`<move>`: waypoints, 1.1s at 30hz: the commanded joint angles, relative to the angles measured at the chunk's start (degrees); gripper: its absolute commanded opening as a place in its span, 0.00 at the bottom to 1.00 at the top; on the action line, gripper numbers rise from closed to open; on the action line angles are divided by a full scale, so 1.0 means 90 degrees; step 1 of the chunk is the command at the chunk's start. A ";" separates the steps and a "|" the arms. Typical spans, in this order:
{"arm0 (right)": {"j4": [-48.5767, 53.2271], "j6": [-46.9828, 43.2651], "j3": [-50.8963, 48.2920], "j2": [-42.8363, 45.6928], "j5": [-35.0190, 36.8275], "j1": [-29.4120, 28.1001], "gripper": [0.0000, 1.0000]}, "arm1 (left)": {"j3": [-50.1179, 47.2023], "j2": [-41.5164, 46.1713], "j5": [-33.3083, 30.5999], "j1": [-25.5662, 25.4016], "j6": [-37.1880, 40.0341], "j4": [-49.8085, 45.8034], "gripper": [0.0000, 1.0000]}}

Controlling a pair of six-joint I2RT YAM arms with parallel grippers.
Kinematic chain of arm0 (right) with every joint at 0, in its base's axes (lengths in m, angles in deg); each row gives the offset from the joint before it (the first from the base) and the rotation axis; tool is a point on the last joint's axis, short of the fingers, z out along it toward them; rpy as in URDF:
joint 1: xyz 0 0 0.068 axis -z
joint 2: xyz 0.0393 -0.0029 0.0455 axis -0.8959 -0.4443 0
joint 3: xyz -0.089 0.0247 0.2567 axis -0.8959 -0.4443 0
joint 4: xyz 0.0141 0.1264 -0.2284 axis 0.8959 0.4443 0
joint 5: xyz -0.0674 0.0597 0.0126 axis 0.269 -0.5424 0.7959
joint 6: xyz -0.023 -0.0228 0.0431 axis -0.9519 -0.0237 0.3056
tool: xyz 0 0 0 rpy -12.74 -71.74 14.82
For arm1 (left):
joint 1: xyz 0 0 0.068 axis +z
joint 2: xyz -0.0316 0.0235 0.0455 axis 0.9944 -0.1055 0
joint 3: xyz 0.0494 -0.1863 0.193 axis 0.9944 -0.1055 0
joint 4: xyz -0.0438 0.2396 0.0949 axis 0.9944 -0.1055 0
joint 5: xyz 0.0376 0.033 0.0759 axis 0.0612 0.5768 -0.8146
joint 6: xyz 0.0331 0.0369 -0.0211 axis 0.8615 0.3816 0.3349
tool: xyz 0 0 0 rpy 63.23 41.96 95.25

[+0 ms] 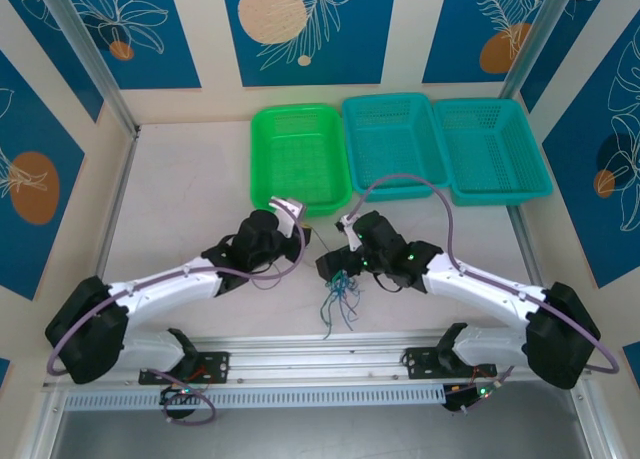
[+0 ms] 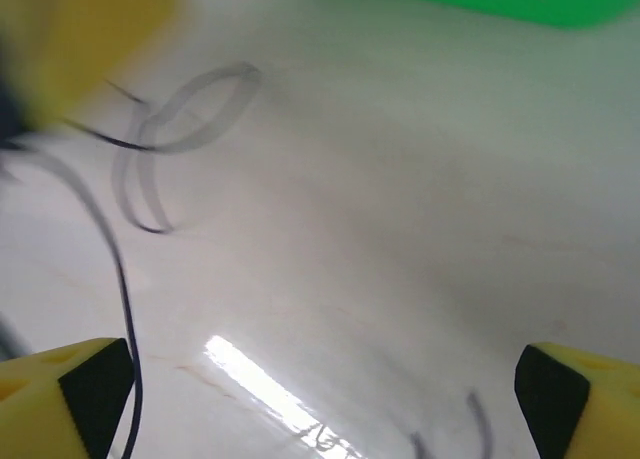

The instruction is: Untangle the cables

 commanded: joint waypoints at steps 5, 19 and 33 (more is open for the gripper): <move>-0.0807 -0.0738 -0.0022 0.0490 -0.2136 -0.0116 1.00 | 0.0224 -0.1018 0.0005 0.0198 -0.0484 0.0208 0.00; -0.0945 0.1487 -0.0237 0.1024 0.0637 0.0838 0.43 | -0.0022 -0.1180 0.0095 0.0206 -0.0414 0.0414 0.00; 0.0461 0.2303 -0.0248 0.1476 0.0184 0.2478 0.99 | -0.0305 -0.0923 -0.0035 0.0206 -0.0277 0.0484 0.00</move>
